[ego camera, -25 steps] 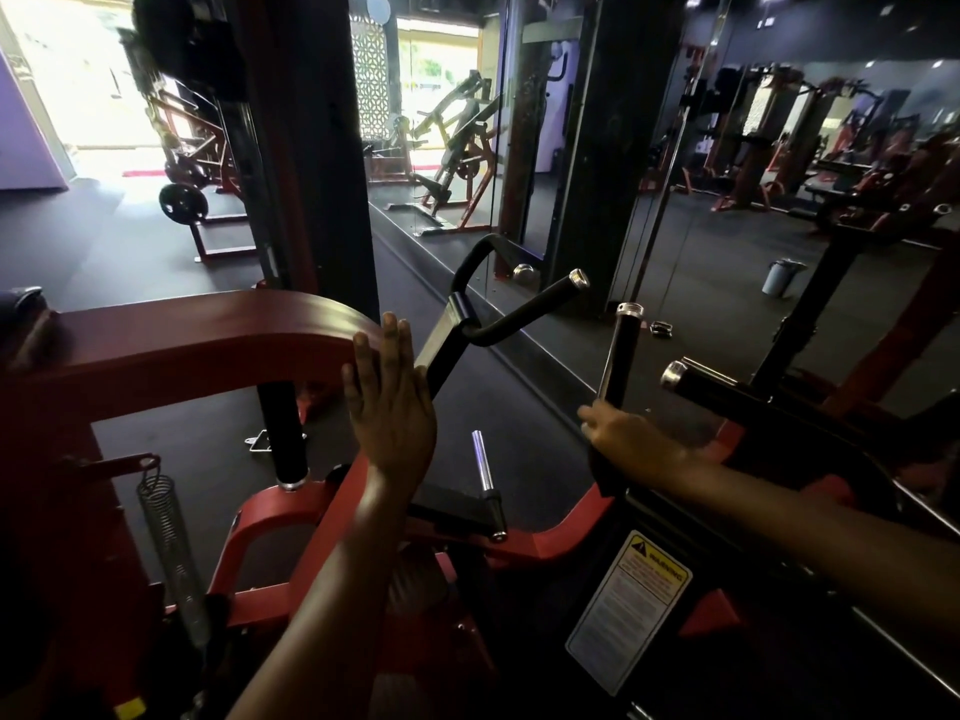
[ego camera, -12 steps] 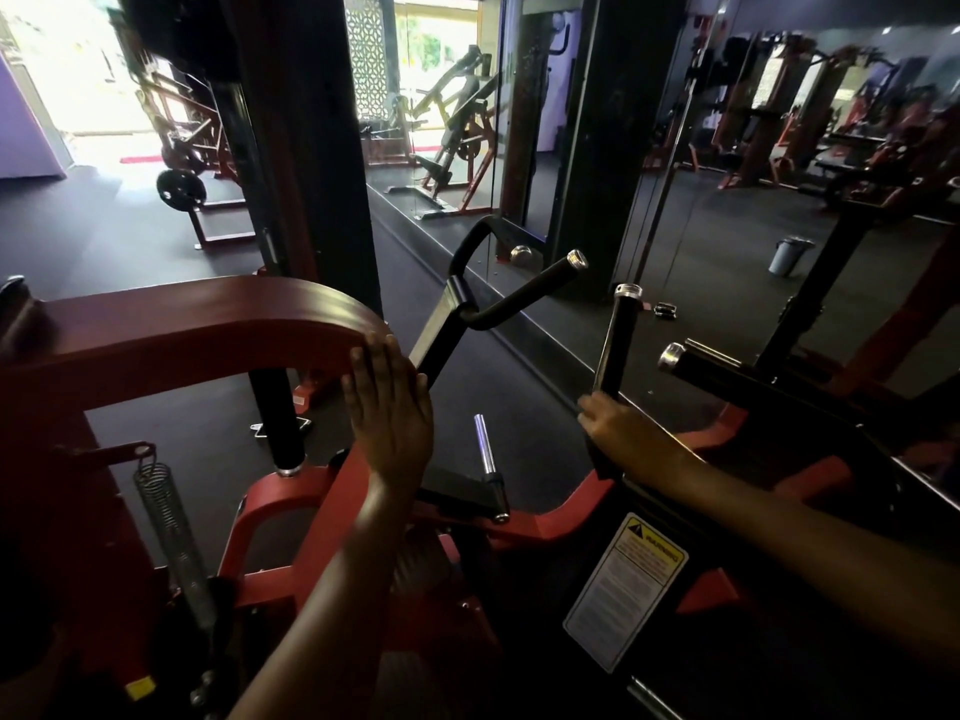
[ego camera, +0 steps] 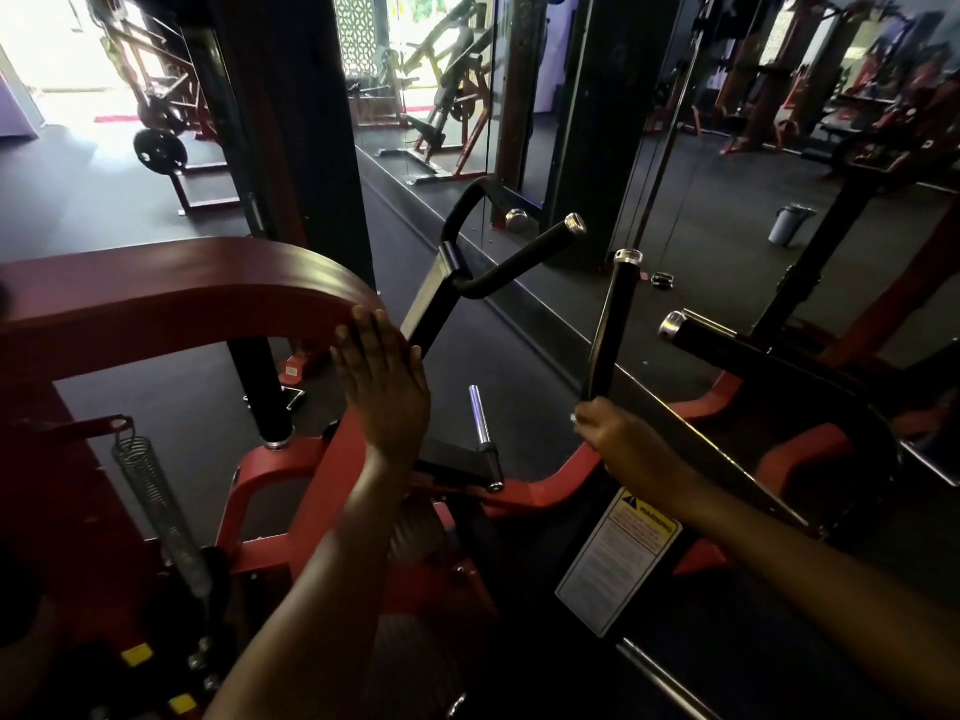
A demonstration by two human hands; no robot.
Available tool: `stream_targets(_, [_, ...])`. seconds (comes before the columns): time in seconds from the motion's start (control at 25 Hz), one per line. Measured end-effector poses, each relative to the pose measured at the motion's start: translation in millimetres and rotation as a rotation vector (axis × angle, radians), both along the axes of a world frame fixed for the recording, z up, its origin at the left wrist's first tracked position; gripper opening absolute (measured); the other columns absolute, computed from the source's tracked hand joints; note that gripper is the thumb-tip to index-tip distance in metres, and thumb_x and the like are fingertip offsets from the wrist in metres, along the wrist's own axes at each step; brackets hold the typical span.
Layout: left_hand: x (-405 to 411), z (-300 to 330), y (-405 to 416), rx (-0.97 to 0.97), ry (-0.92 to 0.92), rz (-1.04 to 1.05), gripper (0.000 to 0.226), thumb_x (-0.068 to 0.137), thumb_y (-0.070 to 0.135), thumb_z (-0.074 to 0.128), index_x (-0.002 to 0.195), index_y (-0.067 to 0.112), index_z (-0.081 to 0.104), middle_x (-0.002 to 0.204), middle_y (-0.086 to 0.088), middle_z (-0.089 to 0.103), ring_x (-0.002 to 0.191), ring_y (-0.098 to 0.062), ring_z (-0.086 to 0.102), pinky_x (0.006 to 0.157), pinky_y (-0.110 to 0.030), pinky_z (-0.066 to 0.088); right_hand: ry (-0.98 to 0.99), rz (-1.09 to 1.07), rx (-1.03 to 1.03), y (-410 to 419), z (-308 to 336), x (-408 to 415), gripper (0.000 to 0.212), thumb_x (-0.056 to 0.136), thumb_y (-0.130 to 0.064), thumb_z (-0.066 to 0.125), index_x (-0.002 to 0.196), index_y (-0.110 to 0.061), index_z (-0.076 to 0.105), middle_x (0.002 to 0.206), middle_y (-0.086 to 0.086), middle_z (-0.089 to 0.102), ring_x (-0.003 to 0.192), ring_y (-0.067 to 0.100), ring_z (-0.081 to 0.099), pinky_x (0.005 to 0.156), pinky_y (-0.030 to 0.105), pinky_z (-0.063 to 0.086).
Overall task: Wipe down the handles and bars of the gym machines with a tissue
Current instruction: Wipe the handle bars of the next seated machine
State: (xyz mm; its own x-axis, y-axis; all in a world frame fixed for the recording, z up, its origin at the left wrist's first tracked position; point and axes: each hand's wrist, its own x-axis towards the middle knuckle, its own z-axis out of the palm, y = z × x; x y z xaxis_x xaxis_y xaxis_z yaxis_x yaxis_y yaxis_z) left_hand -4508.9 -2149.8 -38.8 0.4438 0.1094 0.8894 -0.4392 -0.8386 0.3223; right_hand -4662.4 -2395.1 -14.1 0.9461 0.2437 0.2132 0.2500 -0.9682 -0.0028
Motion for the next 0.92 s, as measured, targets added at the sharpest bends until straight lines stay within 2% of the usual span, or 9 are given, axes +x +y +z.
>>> stream_targets(0.08, [-0.1, 2.7, -1.1, 0.013, 0.006, 0.029, 0.066, 0.104, 0.034, 0.03, 0.152, 0.011, -0.009, 0.159, -0.006, -0.021, 0.147, -0.027, -0.014, 0.118, -0.047, 0.01, 0.015, -0.095, 0.234, -1.0, 9.1, 1.4, 0.016, 0.087, 0.002, 0.053, 0.092, -0.007, 0.065, 0.1, 0.004, 0.057, 0.088, 0.014, 0.058, 0.079, 0.021, 0.05])
stream_targets(0.2, [-12.4, 11.3, -3.8, 0.035, 0.063, 0.074, 0.068, 0.103, 0.031, 0.036, 0.153, 0.011, -0.005, 0.161, -0.011, -0.009, 0.148, -0.029, -0.008, 0.118, -0.05, 0.007, -0.232, -0.316, 0.421, 1.2, 37.8, 46.3, 0.015, 0.09, 0.001, 0.05, 0.095, 0.0, 0.064, 0.101, 0.011, 0.055, 0.091, 0.014, 0.053, 0.081, 0.017, 0.044])
stream_targets(0.32, [-29.7, 22.0, -7.6, -0.046, 0.09, 0.073, 0.063, 0.1, 0.026, 0.042, 0.152, 0.005, 0.013, 0.157, -0.021, 0.02, 0.147, -0.031, 0.009, 0.117, -0.05, 0.003, -0.257, -0.358, 0.274, 1.8, 33.9, 57.3, 0.016, 0.091, 0.003, 0.048, 0.1, 0.005, 0.061, 0.107, 0.019, 0.054, 0.098, 0.032, 0.056, 0.084, 0.039, 0.05])
stream_targets(0.36, [-29.6, 32.2, -6.0, -0.07, 0.082, 0.078, 0.061, 0.1, 0.025, 0.043, 0.151, 0.003, 0.018, 0.155, -0.023, 0.022, 0.146, -0.032, 0.01, 0.117, -0.05, 0.003, -0.205, -0.352, 0.224, 2.8, 24.1, 48.8, 0.02, 0.09, 0.005, 0.049, 0.105, 0.005, 0.06, 0.112, 0.019, 0.054, 0.103, 0.033, 0.055, 0.088, 0.04, 0.049])
stream_targets(0.52, [-12.9, 66.3, 3.4, -0.053, 0.071, 0.147, 0.062, 0.099, 0.033, 0.042, 0.15, 0.003, 0.022, 0.155, -0.023, 0.022, 0.144, -0.038, 0.012, 0.119, -0.045, 0.0, -0.102, -0.23, 0.133, 15.6, 7.0, 22.0, 0.027, 0.082, 0.007, 0.057, 0.108, 0.0, 0.063, 0.115, 0.011, 0.053, 0.106, 0.026, 0.053, 0.09, 0.03, 0.048])
stream_targets(0.64, [-4.4, 62.4, 1.7, 0.012, 0.024, 0.216, 0.063, 0.099, 0.036, 0.04, 0.149, 0.003, 0.023, 0.152, -0.022, 0.029, 0.141, -0.039, 0.015, 0.118, -0.044, 0.002, -0.258, -0.348, 0.176, 4.2, 36.0, 63.8, 0.02, 0.086, 0.008, 0.05, 0.097, 0.003, 0.066, 0.103, 0.015, 0.056, 0.099, 0.03, 0.053, 0.083, 0.037, 0.048])
stream_targets(0.72, [-3.0, 60.1, 2.7, 0.032, 0.008, 0.223, 0.062, 0.098, 0.034, 0.043, 0.149, 0.003, 0.024, 0.152, -0.021, 0.03, 0.141, -0.038, 0.016, 0.118, -0.042, -0.001, -0.295, -0.363, 0.087, -1.8, 42.6, 75.7, 0.017, 0.086, 0.008, 0.05, 0.087, 0.003, 0.066, 0.099, 0.016, 0.057, 0.098, 0.031, 0.054, 0.078, 0.039, 0.05])
stream_targets(0.8, [-1.2, 60.0, 4.0, 0.061, -0.012, 0.242, 0.063, 0.096, 0.031, 0.049, 0.148, 0.003, 0.026, 0.151, -0.02, 0.031, 0.14, -0.038, 0.017, 0.118, -0.041, -0.003, -0.26, -0.287, -0.015, 3.7, 26.4, 61.6, 0.016, 0.077, 0.014, 0.056, 0.08, 0.0, 0.065, 0.095, 0.014, 0.058, 0.091, 0.03, 0.058, 0.072, 0.037, 0.054])
stream_targets(0.92, [-1.4, 58.4, 4.1, 0.072, -0.03, 0.275, 0.063, 0.096, 0.029, 0.052, 0.148, 0.004, 0.026, 0.151, -0.018, 0.032, 0.14, -0.037, 0.017, 0.118, -0.04, -0.004, -0.127, -0.083, 0.05, 14.1, -10.2, 6.5, 0.024, 0.071, 0.017, 0.057, 0.081, -0.003, 0.066, 0.088, 0.007, 0.058, 0.078, 0.02, 0.06, 0.067, 0.029, 0.055])
